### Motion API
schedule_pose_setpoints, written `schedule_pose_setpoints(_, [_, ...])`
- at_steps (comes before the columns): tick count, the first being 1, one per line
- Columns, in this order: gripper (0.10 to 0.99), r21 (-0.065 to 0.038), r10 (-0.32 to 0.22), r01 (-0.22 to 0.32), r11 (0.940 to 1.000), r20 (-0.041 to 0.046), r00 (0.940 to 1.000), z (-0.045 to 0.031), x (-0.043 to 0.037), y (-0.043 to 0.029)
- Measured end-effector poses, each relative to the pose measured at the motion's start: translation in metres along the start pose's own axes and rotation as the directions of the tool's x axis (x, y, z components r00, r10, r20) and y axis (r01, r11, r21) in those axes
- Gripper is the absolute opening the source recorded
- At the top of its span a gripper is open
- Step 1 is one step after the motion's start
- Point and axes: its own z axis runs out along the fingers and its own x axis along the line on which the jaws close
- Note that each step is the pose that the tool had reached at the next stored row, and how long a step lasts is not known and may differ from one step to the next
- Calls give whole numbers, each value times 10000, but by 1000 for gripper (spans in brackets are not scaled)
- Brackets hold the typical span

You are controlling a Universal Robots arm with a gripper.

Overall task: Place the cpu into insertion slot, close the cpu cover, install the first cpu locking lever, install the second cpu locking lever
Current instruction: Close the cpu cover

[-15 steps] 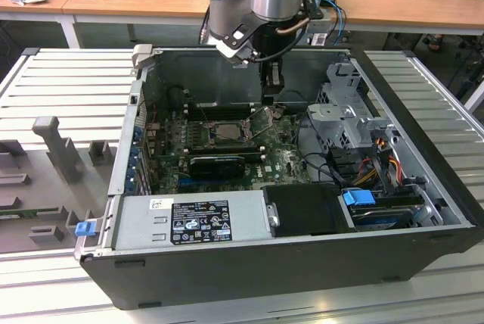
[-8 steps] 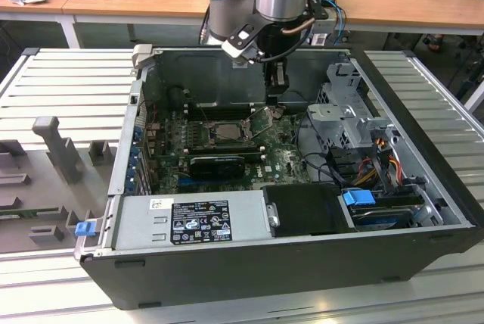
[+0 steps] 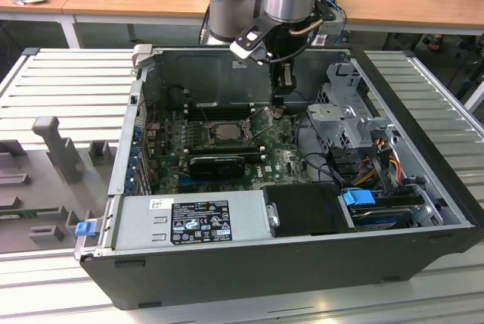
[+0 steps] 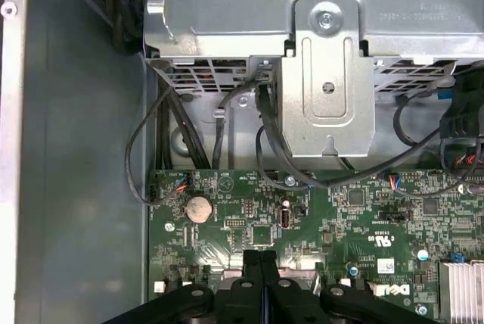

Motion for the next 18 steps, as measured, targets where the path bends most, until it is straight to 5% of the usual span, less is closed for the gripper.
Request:
schedule_pose_setpoints(1, [106,0,5,-5,10000,-98,10000,2,-29,1])
schedule_pose_setpoints(10, [106,2,6,-6,10000,-109,9999,8,-75,6])
schedule_pose_setpoints(13, [106,18,4,-4,10000,-114,9999,14,-75,66])
schedule_pose_setpoints(18, [106,40,4,-4,10000,-113,9999,163,-83,133])
